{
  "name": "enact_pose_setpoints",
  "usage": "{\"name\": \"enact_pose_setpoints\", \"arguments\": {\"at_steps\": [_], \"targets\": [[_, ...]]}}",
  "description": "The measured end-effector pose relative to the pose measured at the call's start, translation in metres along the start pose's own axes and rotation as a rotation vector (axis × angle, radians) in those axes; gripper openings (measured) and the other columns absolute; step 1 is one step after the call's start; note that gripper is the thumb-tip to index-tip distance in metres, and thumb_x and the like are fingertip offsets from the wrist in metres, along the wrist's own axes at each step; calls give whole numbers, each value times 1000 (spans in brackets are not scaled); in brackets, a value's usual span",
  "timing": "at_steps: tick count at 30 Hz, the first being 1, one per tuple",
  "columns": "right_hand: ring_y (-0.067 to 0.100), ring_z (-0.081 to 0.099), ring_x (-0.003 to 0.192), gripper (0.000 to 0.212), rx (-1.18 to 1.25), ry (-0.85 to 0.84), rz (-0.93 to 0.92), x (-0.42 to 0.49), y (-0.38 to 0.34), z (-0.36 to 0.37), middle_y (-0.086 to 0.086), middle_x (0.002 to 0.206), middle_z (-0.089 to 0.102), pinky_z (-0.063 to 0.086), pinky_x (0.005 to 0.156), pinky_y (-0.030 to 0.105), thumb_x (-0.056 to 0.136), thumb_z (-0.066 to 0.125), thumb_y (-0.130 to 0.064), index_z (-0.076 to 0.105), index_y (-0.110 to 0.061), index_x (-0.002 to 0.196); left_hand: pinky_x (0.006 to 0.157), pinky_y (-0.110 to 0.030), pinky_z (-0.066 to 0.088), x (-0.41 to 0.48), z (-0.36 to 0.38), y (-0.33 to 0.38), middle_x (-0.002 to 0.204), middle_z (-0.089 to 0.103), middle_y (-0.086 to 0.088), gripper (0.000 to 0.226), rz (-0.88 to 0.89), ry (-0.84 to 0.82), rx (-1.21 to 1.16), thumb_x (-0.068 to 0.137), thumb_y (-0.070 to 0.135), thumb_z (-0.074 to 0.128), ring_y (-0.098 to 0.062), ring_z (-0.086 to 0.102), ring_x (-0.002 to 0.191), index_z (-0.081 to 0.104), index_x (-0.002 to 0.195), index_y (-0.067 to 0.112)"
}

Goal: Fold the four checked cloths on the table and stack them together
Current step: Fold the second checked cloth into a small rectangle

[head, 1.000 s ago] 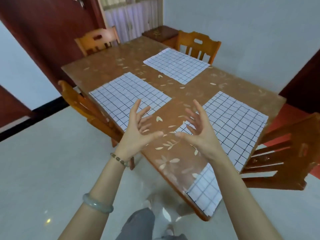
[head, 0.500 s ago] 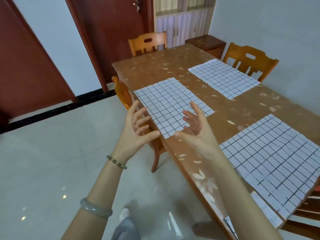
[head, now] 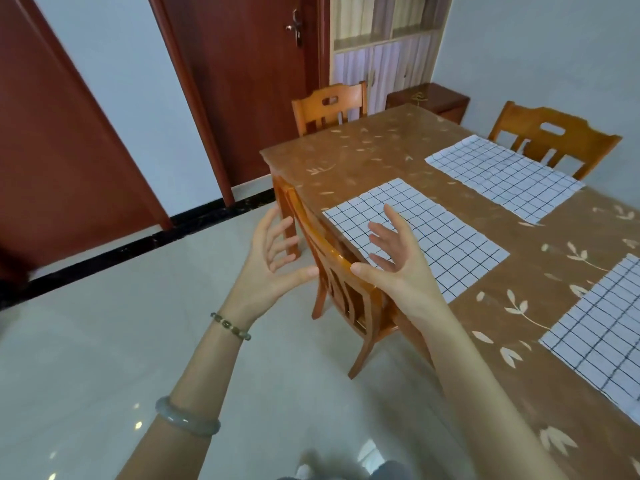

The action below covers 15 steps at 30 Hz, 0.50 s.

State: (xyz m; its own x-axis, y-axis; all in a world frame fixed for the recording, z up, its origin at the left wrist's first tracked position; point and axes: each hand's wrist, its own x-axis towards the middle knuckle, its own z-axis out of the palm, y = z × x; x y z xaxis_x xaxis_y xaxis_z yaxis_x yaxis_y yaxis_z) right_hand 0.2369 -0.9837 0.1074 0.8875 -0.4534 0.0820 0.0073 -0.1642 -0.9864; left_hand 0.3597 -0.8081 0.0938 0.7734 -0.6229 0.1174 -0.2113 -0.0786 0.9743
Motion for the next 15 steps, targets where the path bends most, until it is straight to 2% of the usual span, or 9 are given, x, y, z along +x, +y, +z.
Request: {"name": "enact_pose_setpoints", "arguments": {"at_steps": [2,6,12,15], "targets": [[5,44,129,94,-19,11,11,13,-1,15,-8,144,44,39,109,31,76,80,-18,23,-36,148,107,-36,41,12,-19,-7,146,35,11,122,-1,-18,3,53,55,83,-5,46,128,11,150,36],[3,44,128,93,-37,44,26,49,2,34,-14,138,46,40,106,26,75,81,-17,25,-40,146,107,-36,41,44,-46,-23,148,34,10,125,-19,-28,-15,48,66,81,-7,45,129,13,149,39],[-2,45,126,89,-23,26,50,117,17,59,-13,139,47,42,98,13,77,78,-16,27,-38,146,105,-32,41,97,-75,-53,147,35,11,122,-59,-18,-34,51,61,83,-6,46,127,14,149,39],[0,45,127,89,-11,9,47,162,21,74,-11,139,48,41,106,26,77,79,-16,28,-38,146,107,-34,41,136,-93,-69,146,36,11,113,-79,-1,-30,64,39,85,-6,46,127,13,150,34]]}}
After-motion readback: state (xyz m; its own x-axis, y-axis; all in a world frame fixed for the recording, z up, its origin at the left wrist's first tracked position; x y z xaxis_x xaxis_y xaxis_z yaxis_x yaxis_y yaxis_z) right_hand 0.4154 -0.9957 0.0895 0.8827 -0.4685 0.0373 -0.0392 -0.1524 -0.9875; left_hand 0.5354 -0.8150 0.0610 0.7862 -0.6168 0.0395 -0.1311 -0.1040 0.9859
